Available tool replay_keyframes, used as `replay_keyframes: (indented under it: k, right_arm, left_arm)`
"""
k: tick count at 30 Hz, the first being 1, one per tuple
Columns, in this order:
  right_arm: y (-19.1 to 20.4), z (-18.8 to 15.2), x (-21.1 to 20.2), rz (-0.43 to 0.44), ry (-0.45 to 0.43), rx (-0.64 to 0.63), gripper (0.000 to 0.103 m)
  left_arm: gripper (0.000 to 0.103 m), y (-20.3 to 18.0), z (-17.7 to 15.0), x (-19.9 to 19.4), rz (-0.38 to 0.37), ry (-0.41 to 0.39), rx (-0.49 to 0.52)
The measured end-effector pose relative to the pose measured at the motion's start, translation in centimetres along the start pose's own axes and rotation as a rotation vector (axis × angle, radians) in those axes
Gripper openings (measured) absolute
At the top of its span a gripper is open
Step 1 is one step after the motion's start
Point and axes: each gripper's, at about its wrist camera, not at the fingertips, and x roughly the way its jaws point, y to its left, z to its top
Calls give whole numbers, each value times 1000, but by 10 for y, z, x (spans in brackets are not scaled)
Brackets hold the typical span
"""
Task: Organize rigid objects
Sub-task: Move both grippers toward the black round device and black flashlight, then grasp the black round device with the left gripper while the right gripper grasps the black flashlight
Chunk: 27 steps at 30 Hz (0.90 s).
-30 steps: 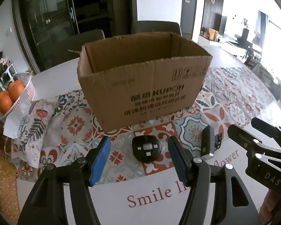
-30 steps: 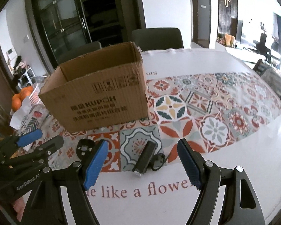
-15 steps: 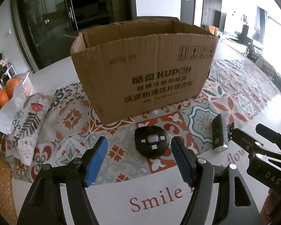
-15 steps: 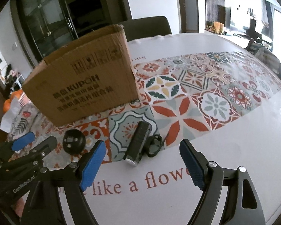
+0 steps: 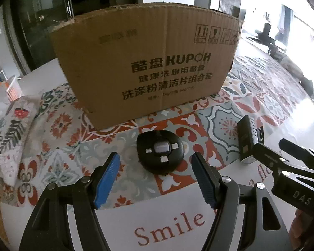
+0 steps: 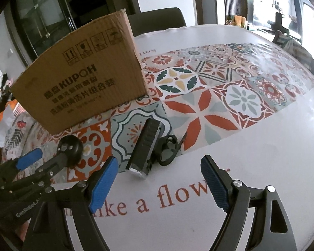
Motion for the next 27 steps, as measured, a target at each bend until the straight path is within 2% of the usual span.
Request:
replay_keyframes:
  k: [10, 21, 24, 27]
  right_arm:
    - [-4, 6, 21, 12, 32, 38, 82]
    - [-1, 13, 34, -20, 33, 30, 82]
    - [1, 13, 36, -26, 30, 17, 77]
    - [2, 12, 35, -41, 19, -1, 63]
  left_arm:
    - [72, 1, 10, 23, -12, 23, 2]
    - [71, 10, 13, 47, -29, 55, -56]
    - [71, 11, 13, 48, -22, 44, -62]
    - [62, 9, 13, 48, -16, 33, -57]
